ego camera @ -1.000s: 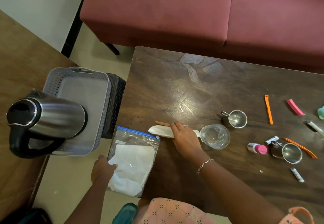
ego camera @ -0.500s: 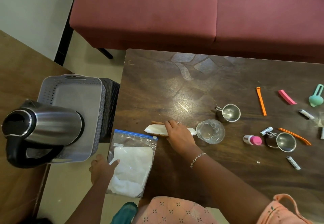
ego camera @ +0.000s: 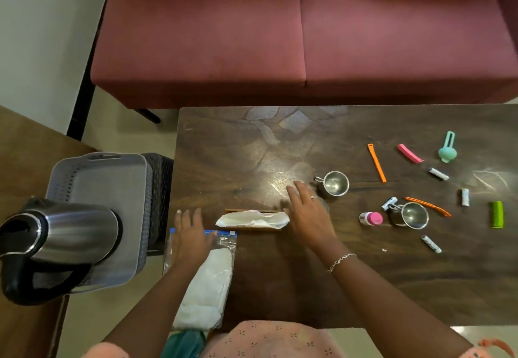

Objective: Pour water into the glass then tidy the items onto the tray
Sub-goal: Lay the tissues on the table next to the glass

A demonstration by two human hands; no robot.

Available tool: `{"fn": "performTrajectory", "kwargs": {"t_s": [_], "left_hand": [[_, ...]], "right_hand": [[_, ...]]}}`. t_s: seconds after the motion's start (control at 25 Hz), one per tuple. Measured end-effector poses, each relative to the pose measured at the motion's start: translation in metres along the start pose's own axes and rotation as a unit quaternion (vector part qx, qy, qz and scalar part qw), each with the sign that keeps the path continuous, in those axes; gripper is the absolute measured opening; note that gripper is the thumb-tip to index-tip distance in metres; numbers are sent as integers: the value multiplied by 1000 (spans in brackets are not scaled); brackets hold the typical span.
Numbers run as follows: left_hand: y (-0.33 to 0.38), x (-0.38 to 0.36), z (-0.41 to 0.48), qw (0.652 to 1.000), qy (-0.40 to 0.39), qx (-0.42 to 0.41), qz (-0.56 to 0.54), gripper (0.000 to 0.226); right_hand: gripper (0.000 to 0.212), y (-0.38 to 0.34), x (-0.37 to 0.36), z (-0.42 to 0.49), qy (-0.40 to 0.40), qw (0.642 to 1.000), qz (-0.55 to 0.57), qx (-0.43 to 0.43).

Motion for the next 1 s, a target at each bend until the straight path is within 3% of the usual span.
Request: {"fn": "performTrajectory", "kwargs": {"t_s": [0.36, 0.6, 0.8, 0.92, 1.0], "left_hand": [[125, 7, 3, 993, 1, -101, -54, 53], [216, 0, 13, 983, 6, -185, -6, 43], [267, -13, 43, 982, -27, -179, 62, 45], [281, -19, 64, 978, -60, -155, 123, 45], [287, -23, 73, 970, -95, -155, 163, 33]], "right_hand": [[43, 127, 37, -66, 62, 991, 87, -79], [29, 216, 46, -106, 93, 974, 126, -164], [21, 259, 44, -87, 4, 981, 66, -185], [23, 261, 45, -58, -49, 992, 10, -112], [25, 258, 38, -37, -123, 990, -51, -54]]}}
Point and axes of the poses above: each hand's wrist, its own z-axis towards the middle knuckle, its own x-axis out of the back of the hand, y = z × x, the point moved 3 cm from there along z, towards the middle knuckle, and after that the axes turned 11 degrees about -y, right-handed, at the moved point
